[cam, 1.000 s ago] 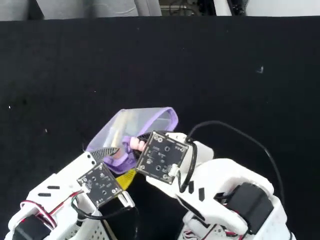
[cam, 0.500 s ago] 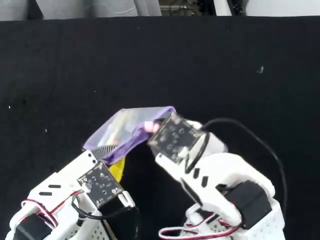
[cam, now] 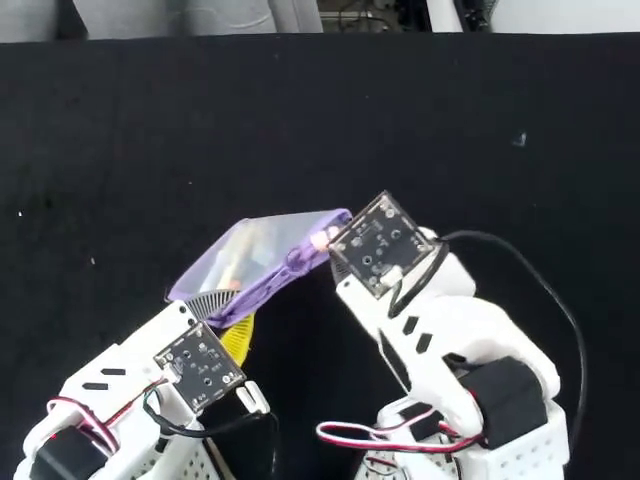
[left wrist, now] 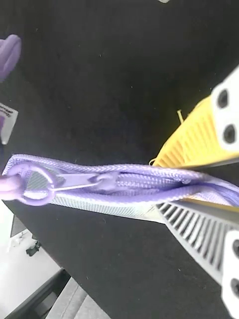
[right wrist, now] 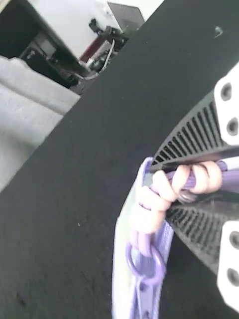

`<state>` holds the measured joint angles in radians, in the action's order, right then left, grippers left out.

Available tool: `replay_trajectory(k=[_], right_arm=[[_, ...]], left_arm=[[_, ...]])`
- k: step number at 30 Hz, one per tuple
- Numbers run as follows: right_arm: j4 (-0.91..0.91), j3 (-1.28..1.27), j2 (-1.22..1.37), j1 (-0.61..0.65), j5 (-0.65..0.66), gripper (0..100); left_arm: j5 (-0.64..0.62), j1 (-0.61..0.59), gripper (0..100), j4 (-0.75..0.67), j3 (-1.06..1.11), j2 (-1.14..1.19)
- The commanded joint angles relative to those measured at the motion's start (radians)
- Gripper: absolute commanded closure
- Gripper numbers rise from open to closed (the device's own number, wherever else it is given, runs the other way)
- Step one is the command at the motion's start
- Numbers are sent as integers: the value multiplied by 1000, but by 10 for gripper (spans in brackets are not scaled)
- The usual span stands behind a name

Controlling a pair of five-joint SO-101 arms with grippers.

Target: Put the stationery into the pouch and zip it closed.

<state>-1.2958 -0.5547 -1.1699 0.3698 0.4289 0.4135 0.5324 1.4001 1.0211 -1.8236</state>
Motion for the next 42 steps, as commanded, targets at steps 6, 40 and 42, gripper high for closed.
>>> replay_trajectory(k=[6,40,42], right_arm=[[80,15,21,-193,34,987],[388,59,458,-519,-23,987],[388,62,460,-486,-23,987]], left_arm=[[-20,-4,973,3,5,-5],[-20,-5,971,5,7,-5],[-20,-5,970,3,7,-5]])
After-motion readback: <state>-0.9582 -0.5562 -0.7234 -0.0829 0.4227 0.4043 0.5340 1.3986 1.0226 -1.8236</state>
